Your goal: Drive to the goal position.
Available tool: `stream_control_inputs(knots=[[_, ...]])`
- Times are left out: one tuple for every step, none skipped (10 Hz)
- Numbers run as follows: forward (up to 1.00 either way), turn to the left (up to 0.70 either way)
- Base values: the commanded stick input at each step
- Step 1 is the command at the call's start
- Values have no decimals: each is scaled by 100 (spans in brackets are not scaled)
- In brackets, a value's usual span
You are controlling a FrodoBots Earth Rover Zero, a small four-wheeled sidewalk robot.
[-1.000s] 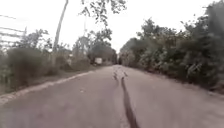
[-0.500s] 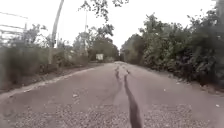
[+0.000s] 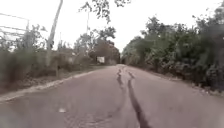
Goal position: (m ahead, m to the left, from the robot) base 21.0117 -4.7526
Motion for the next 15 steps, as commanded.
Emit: stream_control_inputs(knots=[[100,0],[100,0],[100,0],[100,0],[100,0],[100,0],[100,0],[100,0],[100,0],[100,0],[100,0],[100,0],[100,0],[100,0],[100,0]])
